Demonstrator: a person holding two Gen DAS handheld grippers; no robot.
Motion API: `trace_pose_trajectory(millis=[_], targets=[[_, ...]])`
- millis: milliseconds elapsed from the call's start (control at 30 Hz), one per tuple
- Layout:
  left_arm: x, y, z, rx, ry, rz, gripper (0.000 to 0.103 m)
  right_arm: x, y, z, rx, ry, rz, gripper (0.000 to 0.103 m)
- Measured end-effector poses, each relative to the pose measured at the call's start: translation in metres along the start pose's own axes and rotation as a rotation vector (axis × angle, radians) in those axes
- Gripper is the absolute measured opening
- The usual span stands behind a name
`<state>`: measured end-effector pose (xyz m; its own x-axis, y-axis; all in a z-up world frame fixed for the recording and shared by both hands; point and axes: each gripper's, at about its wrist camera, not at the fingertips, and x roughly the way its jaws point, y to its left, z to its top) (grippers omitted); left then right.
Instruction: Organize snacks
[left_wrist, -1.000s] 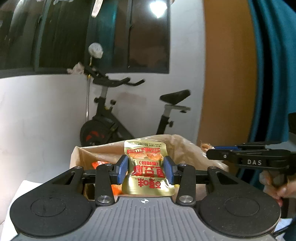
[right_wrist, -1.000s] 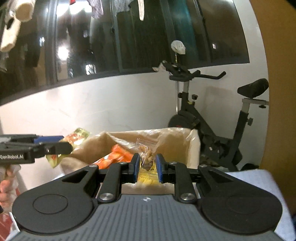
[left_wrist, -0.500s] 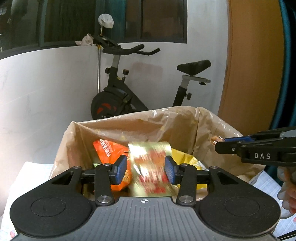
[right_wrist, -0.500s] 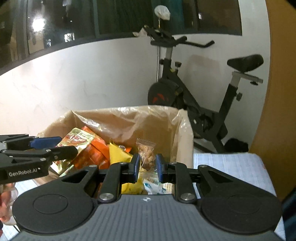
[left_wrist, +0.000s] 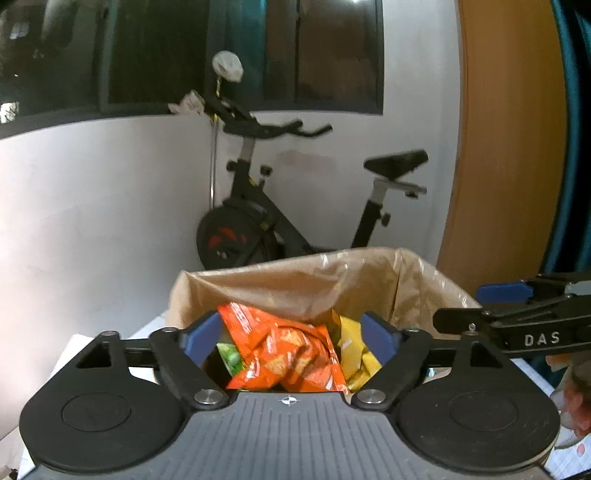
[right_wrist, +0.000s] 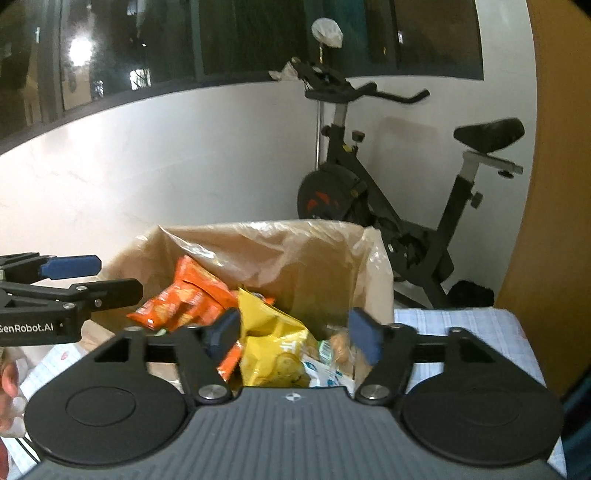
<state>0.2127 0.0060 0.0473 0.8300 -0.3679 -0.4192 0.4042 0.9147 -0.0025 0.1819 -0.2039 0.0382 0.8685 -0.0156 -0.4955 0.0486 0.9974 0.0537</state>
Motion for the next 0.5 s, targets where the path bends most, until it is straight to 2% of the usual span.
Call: trace_pose_trajectory(millis=[300, 500], targets=[[-0.063, 0.004, 0.007, -0.009, -0.071, 0.053, 0.093, -0.051, 0.019, 0.008, 0.014, -0.082, -0.011, 0.096], [-0.108, 0.004, 0.009, -0.015, -0.143, 0.079, 0.094, -0.090, 0.032, 0.006, 0.013, -0.134, -0.045, 0.101]])
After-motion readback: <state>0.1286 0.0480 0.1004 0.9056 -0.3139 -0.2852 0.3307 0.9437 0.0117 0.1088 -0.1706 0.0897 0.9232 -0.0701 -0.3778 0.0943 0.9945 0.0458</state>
